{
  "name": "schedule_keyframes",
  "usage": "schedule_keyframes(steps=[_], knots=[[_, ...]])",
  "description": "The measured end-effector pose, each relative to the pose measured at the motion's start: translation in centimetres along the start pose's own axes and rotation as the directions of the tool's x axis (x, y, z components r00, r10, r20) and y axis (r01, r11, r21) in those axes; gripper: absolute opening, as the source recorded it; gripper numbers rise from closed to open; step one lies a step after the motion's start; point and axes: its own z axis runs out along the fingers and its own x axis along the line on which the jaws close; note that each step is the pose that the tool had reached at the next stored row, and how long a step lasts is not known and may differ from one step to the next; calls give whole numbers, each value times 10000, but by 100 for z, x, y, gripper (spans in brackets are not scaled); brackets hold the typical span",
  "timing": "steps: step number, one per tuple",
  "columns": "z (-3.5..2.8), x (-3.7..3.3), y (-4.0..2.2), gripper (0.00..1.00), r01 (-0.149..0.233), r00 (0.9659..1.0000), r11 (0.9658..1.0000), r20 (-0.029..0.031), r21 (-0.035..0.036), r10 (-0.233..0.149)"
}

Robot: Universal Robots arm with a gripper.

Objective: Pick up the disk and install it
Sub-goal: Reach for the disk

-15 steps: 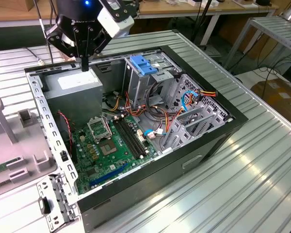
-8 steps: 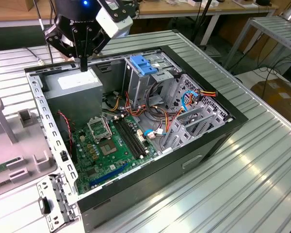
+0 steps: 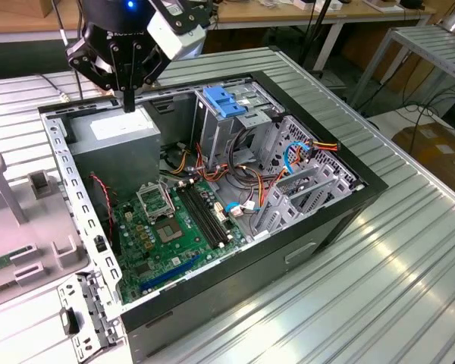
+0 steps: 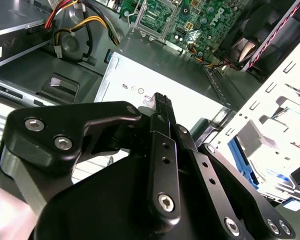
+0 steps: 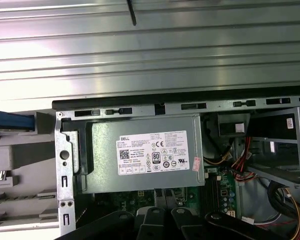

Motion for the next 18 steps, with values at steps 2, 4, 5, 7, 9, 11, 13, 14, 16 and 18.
schedule_keyframes(steps=[2,4,5,7,9,11,13,14,16,18], knots=[[0,5,0,11,1,10000,10000,1,-1,-1],[0,13,-1,11,0,10000,10000,1,-1,0],[0,18,-1,11,0,10000,10000,1,-1,0],[-1,28,-2,11,0,10000,10000,1,-1,0],[-1,34,-3,11,0,10000,10000,1,-1,0],[-1,42,-3,11,0,10000,10000,1,-1,0],[-1,49,-4,11,0,10000,10000,0,-1,0],[-1,53,-4,11,0,10000,10000,1,-1,0],[-1,60,-5,11,0,10000,10000,1,-1,0],[-2,67,-5,11,0,10000,10000,0,0,0]])
